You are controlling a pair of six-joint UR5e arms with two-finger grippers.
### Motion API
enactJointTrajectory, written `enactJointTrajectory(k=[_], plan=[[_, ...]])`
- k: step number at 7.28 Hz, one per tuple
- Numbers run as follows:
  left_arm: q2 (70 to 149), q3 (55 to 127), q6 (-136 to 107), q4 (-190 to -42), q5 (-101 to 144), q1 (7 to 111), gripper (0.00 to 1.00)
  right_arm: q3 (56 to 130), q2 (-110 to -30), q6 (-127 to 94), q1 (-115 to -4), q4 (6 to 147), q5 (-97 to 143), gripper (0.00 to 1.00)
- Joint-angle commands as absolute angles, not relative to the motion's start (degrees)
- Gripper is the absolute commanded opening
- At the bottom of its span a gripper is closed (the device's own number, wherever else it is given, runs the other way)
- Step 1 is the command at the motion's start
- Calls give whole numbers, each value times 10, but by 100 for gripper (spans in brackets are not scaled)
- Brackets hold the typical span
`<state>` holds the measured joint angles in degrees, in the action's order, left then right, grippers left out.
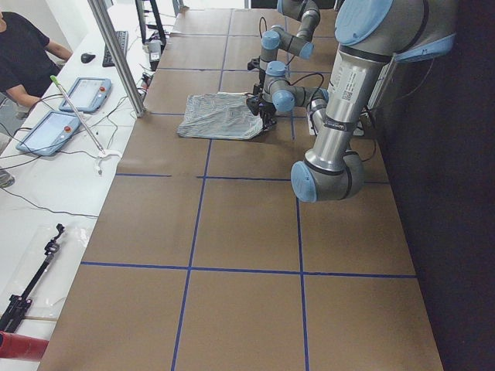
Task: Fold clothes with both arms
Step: 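Move the right gripper down the shirt's side to its near corner beside the left gripper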
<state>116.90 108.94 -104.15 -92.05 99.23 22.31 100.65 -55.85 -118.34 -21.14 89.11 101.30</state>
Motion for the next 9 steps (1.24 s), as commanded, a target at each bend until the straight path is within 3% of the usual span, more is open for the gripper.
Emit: enactJointTrajectory(k=[1, 9], plan=[[1170, 1091, -1042, -920, 992, 222, 0, 984, -557, -1194, -197, 888, 1007, 100], [1169, 1090, -1042, -920, 991, 222, 0, 963, -561, -1193, -184, 888, 993, 99]])
